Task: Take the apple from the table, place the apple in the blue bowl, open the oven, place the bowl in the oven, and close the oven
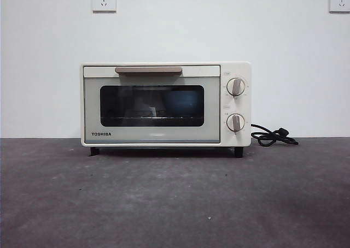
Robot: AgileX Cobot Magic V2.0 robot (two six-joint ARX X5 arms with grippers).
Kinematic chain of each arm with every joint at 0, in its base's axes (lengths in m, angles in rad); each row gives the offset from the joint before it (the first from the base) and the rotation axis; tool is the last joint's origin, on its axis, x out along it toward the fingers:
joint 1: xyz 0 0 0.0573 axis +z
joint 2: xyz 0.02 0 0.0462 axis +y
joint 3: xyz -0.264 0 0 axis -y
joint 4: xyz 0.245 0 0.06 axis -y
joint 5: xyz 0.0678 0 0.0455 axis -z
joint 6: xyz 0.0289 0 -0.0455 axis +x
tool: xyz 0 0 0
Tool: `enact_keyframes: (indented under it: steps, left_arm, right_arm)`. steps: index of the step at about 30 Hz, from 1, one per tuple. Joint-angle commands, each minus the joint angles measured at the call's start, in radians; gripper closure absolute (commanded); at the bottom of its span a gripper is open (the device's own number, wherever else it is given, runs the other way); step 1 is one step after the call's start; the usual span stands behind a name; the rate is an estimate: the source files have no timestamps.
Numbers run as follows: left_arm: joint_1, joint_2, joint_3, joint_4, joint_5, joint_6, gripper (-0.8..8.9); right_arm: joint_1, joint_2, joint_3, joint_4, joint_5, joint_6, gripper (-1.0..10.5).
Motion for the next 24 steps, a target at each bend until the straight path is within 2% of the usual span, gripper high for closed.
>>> enact_keyframes:
  steps: [1, 24]
  left_arm:
    - [0.002, 0.0, -0.01, 0.008, -0.002, -0.01, 8.17]
    - [0.002, 0.0, -0.01, 0.008, -0.002, -0.01, 8.17]
  right_arm:
    - [0.009, -0.003, -0.01, 0.006, 0.001, 0.011, 9.5]
    - [0.014, -0.003, -0.01, 0.006, 0.0, 0.011, 9.5]
